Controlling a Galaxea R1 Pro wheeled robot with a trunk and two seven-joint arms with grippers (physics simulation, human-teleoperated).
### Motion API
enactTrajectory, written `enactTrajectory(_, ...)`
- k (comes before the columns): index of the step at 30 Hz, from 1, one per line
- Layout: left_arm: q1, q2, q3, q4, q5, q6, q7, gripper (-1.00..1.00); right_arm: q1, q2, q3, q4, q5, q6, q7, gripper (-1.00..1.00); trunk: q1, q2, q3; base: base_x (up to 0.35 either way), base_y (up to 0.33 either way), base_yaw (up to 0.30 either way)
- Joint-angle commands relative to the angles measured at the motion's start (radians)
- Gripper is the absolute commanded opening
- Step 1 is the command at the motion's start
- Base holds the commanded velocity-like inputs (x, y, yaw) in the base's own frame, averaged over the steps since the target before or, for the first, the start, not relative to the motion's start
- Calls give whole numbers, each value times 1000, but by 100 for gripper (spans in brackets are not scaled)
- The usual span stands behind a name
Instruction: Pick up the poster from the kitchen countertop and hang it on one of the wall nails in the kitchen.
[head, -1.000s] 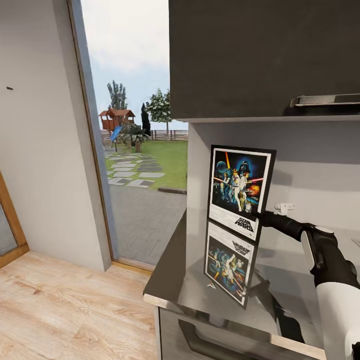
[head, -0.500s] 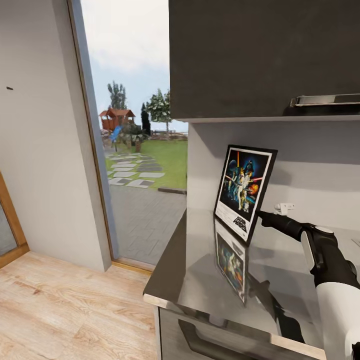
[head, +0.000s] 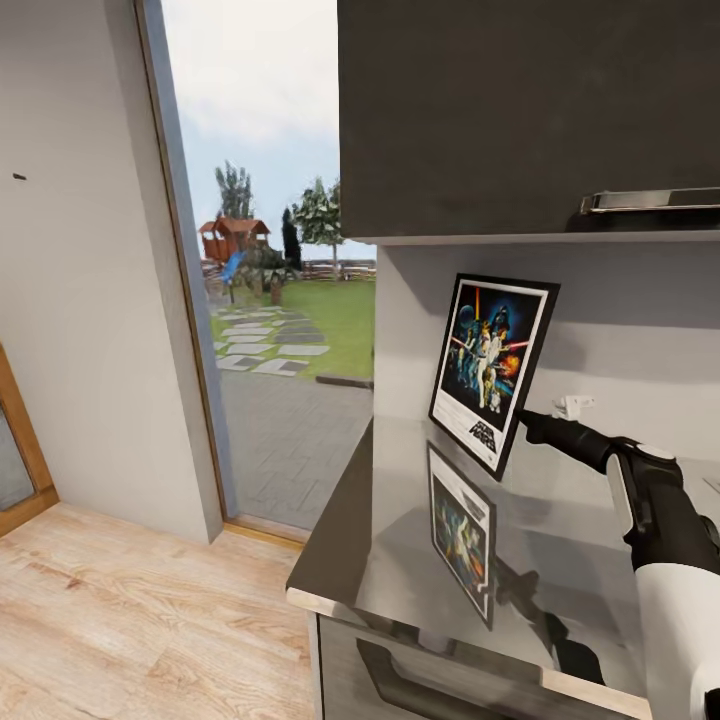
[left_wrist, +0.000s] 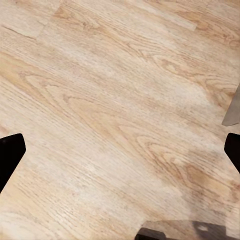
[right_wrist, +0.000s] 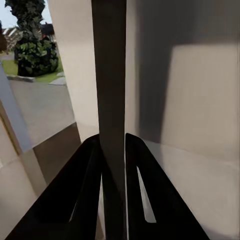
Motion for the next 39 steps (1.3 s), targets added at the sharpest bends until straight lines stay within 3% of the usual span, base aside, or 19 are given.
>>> enactTrajectory(1,0,-1,4,-1,0,-1,-7,100,-1,0,-3,-2,3,7,9,-100,0,-1,-1,0,0,0)
enactTrajectory(26,0,-1,4,-1,0,-2,-11,100,1,1,-5,-7,3,7,9,-100,0,-1,-1,-69,0,0)
enactTrajectory(39,0,-1,4,-1,0,-2,-11,100,2,3,-5,-8,3,7,10,-100,0,-1,-1,-295,0,0)
